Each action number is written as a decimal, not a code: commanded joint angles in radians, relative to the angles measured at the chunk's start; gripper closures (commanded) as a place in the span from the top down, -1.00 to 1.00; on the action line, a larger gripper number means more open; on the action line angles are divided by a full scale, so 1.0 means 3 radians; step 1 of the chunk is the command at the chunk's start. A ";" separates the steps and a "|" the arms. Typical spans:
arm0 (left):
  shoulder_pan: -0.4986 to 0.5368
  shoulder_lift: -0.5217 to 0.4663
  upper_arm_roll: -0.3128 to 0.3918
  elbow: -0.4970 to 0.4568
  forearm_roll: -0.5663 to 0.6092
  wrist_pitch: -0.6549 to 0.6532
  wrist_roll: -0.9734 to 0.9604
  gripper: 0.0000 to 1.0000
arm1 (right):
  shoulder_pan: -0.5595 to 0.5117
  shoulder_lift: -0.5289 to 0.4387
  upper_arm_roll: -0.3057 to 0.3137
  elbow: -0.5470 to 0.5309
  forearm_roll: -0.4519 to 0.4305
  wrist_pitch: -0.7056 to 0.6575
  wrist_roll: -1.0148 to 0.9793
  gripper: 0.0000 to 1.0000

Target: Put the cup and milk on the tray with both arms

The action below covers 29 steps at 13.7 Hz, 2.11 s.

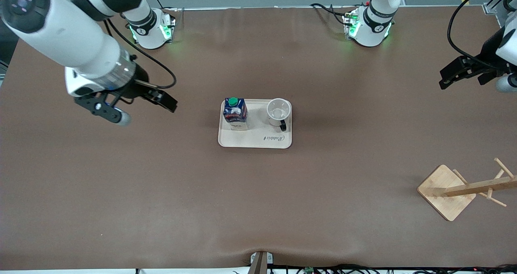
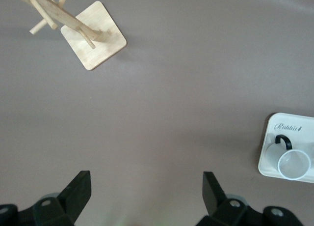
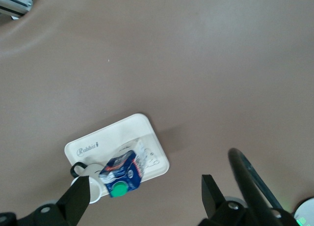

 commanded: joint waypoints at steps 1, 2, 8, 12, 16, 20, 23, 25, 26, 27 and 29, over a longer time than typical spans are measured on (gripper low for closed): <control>-0.0153 -0.0296 0.0163 -0.0360 -0.0070 0.0058 0.0079 1.00 | -0.0034 -0.0260 -0.0257 -0.0258 -0.0190 -0.0053 -0.0898 1.00; -0.0169 -0.0368 0.0204 -0.0462 -0.0101 0.0083 0.0079 1.00 | -0.0034 -0.0347 -0.0370 -0.0381 -0.0302 -0.0033 -0.1301 1.00; -0.0215 -0.0465 0.0286 -0.0550 -0.0157 0.0078 0.0197 1.00 | -0.0309 -0.0414 -0.0622 -0.0515 -0.0380 -0.0007 -0.2746 1.00; -0.0199 -0.0425 0.0281 -0.0509 -0.0152 0.0099 0.0192 1.00 | -0.0345 -0.0399 -0.0616 -0.0393 -0.0395 -0.0135 -0.2768 1.00; -0.0189 -0.0419 0.0281 -0.0488 -0.0152 0.0094 0.0207 1.00 | -0.0340 -0.0378 -0.0622 -0.0224 -0.0477 -0.0155 -0.2758 1.00; -0.0184 -0.0404 0.0286 -0.0488 -0.0147 0.0078 0.0202 1.00 | -0.0335 -0.0399 -0.0616 -0.0223 -0.0467 -0.0161 -0.2758 1.00; -0.0179 -0.0404 0.0286 -0.0488 -0.0152 0.0078 0.0176 1.00 | -0.0346 -0.0399 -0.0627 -0.0223 -0.0451 -0.0155 -0.2768 1.00; -0.0184 -0.0404 0.0286 -0.0493 -0.0147 0.0078 0.0151 1.00 | -0.0340 -0.0394 -0.0622 -0.0213 -0.0456 -0.0145 -0.2773 1.00; -0.0184 -0.0404 0.0286 -0.0493 -0.0147 0.0078 0.0146 1.00 | -0.0340 -0.0388 -0.0622 -0.0173 -0.0472 -0.0155 -0.2773 1.00; -0.0184 -0.0404 0.0286 -0.0493 -0.0147 0.0078 0.0146 1.00 | -0.0340 -0.0388 -0.0622 -0.0137 -0.0472 -0.0155 -0.2773 1.00; -0.0189 -0.0404 0.0281 -0.0493 -0.0147 0.0073 0.0140 1.00 | -0.0346 -0.0388 -0.0627 -0.0126 -0.0472 -0.0140 -0.2763 1.00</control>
